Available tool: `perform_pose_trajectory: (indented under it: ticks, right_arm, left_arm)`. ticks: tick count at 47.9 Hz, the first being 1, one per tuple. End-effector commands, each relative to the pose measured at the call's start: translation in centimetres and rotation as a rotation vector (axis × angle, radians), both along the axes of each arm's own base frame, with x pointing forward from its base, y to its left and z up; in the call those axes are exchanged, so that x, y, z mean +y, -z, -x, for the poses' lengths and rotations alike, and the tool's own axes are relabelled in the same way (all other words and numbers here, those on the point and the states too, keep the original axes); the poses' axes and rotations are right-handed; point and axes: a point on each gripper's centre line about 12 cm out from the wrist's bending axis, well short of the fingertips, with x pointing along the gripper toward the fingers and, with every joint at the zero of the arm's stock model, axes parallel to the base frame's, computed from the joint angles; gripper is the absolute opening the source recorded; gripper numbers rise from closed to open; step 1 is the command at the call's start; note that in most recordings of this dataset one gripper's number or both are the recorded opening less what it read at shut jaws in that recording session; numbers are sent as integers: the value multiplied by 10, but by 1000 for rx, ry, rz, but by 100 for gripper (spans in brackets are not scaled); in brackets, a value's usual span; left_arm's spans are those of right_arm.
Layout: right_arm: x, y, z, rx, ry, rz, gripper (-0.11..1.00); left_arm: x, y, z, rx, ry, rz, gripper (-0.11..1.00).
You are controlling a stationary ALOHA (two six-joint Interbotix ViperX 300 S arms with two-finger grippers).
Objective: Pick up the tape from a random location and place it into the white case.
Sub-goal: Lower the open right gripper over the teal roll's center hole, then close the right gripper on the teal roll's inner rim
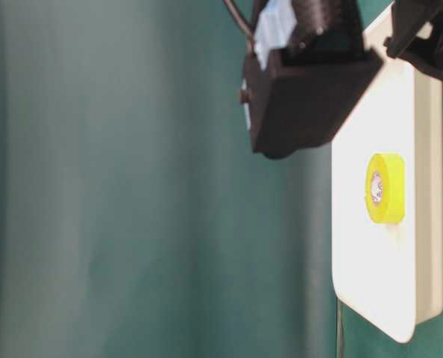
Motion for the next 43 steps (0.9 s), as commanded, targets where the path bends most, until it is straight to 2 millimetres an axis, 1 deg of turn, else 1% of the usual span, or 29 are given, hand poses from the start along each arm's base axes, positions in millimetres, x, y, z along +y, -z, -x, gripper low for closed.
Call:
perform_pose_trajectory:
  ticks: [1,3,5,7,8,31,38,43]
  right_arm:
    - [-1,-10,-5,-30,7,-11,58]
    - [-2,-10,-5,-27,9,-10,46]
    - [-2,-10,-5,-27,11,-10,37]
    - [-2,-10,-5,-27,11,-10,30]
    - [-2,-10,-5,-28,9,-10,29]
    - [-2,-12,-6,-31,8,-9,29]
    - [-2,-21,-6,-33,7,-9,29]
    - [-2,-32,-5,-36,7,-10,29]
  left_arm:
    - [-1,-4,-2,-11,3,1,98]
    - [0,-5,-2,-12,1,1,98]
    - [-1,-4,-2,-9,3,1,98]
    - [-1,-4,-2,-11,3,1,98]
    - [-1,-4,-2,-11,3,1,98]
    - [0,-4,-2,-11,1,1,98]
    - [0,-4,-2,-9,1,1,98]
    - [0,-5,-2,-12,1,1,98]
